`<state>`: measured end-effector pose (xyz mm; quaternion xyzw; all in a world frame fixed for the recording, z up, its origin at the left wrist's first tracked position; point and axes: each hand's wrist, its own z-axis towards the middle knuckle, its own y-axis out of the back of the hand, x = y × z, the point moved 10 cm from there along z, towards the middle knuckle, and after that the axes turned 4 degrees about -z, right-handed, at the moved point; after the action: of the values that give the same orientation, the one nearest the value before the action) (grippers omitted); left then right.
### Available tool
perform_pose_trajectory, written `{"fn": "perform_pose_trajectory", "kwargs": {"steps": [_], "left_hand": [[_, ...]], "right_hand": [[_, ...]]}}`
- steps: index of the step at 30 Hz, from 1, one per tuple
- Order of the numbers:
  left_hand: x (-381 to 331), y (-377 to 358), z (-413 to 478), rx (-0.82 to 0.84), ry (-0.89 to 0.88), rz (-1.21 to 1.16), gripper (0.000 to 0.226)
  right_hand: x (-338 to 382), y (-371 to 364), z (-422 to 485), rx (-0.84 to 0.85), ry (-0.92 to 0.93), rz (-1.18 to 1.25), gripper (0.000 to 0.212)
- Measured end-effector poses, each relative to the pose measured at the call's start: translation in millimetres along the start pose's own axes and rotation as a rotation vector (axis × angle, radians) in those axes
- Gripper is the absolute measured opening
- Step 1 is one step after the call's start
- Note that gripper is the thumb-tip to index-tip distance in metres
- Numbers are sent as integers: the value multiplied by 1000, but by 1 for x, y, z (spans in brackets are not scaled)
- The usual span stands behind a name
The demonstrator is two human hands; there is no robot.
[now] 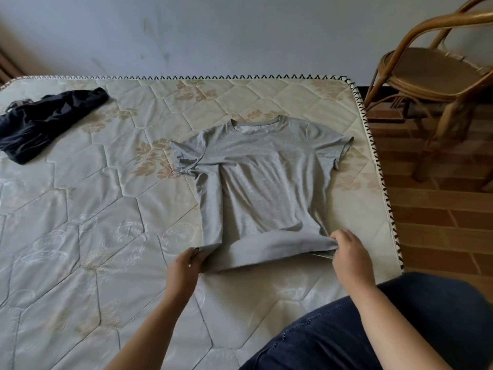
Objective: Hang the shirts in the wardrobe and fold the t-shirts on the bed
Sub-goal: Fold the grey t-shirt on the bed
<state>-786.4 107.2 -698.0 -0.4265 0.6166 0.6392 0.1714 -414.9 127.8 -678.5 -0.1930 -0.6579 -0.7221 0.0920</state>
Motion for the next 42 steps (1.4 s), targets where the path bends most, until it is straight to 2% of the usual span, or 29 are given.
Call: {"fn": "perform_pose_trajectory", "kwargs": {"steps": [4, 6, 10, 12, 14, 16, 18, 21, 23, 25, 28, 30, 33, 37, 40, 42], "left_hand": [[28, 31, -1, -168, 175, -48, 13], [44, 42, -4, -211, 245, -98, 14], [79, 41, -17, -231, 437, -255, 18], [98, 34, -25, -205, 536, -296, 18], [103, 34, -31, -177, 553, -186, 11], [91, 34, -35, -153, 486, 18, 25], [63, 29, -30, -137, 192, 309, 47], [17, -27, -38, 76, -310, 629, 77], [-4, -63, -46, 236, -450, 737, 87], [-18, -80, -48, 306, -459, 786, 80], [-26, -90, -42, 309, -481, 792, 59], [-25, -92, -38, 303, -482, 807, 53], [-22, -93, -43, 324, -471, 895, 56], [-21, -103, -56, 431, -325, 971, 80], [-26, -111, -57, 447, -200, 985, 81], [-30, -117, -54, 444, -147, 982, 73]], "right_hand": [[-21, 5, -4, 107, -39, -175, 38], [-32, 1, -7, 209, -105, -263, 36], [-34, 5, -12, 234, -170, -369, 25], [-40, 5, -14, 237, -237, -312, 21], [-45, 5, -16, 228, -303, -164, 15], [-44, 5, -15, 199, -291, -29, 9], [-38, 8, -13, 150, -246, 83, 11], [-29, 17, -12, 66, -201, 195, 14], [-25, 23, -12, 4, -175, 223, 14], [-25, 26, -12, -35, -162, 219, 14], [-32, 29, -13, -75, -198, 232, 17], [-42, 33, -14, -111, -268, 276, 19], [-49, 37, -16, -145, -331, 381, 20], [-48, 38, -17, -173, -340, 473, 18], [-48, 41, -18, -200, -351, 506, 19], [-50, 42, -19, -210, -362, 508, 20]]}}
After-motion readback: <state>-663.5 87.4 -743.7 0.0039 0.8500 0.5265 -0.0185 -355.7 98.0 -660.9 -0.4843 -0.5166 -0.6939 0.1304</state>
